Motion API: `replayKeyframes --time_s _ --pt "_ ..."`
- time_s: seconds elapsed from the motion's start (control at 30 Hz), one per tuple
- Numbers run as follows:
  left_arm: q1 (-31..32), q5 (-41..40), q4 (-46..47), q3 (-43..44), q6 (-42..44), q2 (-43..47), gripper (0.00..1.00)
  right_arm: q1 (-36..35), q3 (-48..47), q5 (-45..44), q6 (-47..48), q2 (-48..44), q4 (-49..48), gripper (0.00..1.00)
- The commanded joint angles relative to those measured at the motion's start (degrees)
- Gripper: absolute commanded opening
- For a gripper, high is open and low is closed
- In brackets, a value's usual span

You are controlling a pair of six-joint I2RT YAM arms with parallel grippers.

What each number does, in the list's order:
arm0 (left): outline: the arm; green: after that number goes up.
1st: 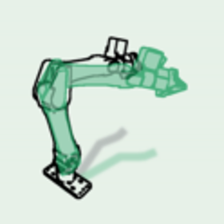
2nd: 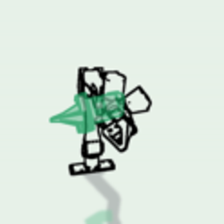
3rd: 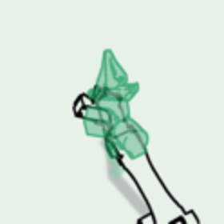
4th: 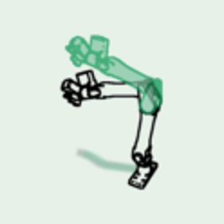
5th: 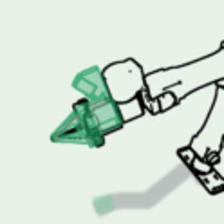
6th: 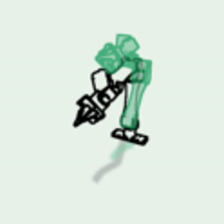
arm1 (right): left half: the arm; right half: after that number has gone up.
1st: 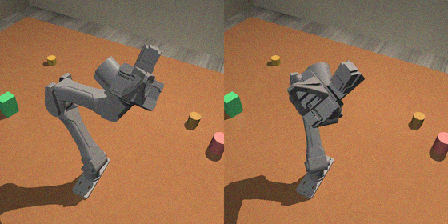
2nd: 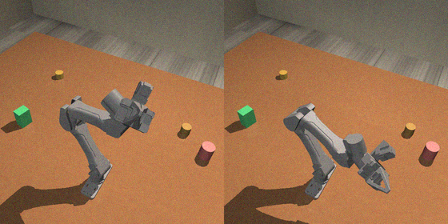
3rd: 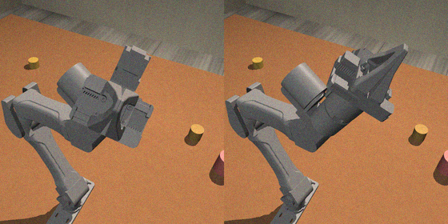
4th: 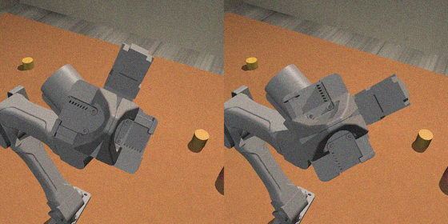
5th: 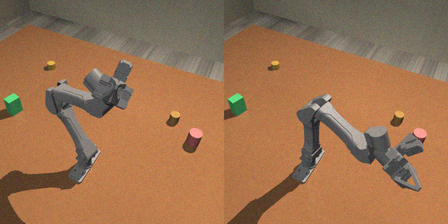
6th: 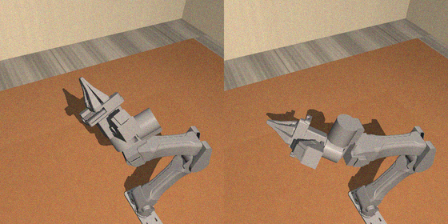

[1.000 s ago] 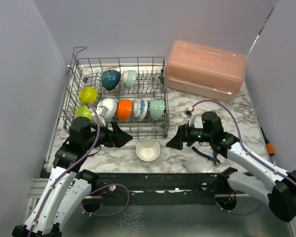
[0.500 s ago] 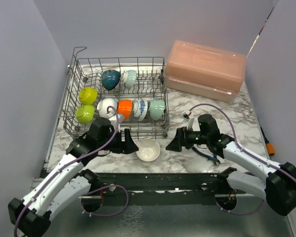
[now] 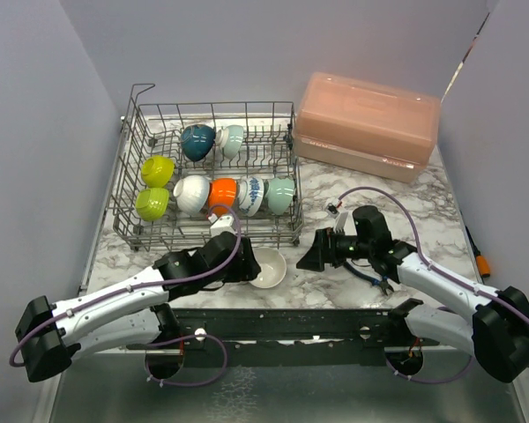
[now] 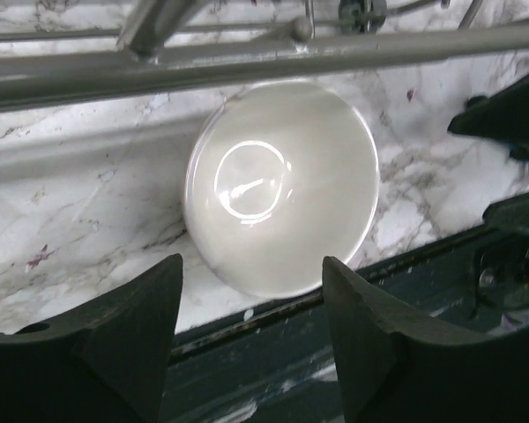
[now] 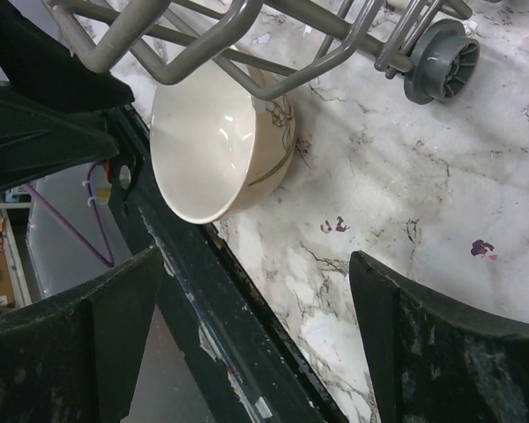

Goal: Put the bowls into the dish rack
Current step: Move the bowl to the center of the board.

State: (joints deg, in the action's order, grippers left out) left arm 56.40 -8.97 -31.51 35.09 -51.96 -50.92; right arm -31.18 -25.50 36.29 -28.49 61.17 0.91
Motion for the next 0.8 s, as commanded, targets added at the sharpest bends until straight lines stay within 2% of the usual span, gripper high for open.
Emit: replayKeyframes --time_s 0.0,0.13,0.37,0.57,0.77 --pt "4.5 -10.1 5.0 -4.3 -11.1 -2.5 0.64 -0.2 -0.2 -1.5 0.2 -0.7 0.2 0.9" --pt "7.0 -11.6 9.1 -6.4 -12.5 -5.8 0.6 -0.3 -0.6 -1.9 0.8 -0.9 1.3 0.9" --pt "10.0 -14.8 9.0 -4.9 -11.6 -9.5 0.61 -0.3 -1.4 -2.5 1.0 -1.8 2.6 0.9" --pt "11.2 -18.8 7.2 -2.1 -7.4 -5.5 0.62 -0.2 -0.8 -3.4 1.5 -2.5 2.7 0.89" --pt "11.2 -17.8 7.1 -0.9 1.1 0.7 0.63 -0.3 -1.0 -3.6 1.8 -2.0 2.3 0.89"
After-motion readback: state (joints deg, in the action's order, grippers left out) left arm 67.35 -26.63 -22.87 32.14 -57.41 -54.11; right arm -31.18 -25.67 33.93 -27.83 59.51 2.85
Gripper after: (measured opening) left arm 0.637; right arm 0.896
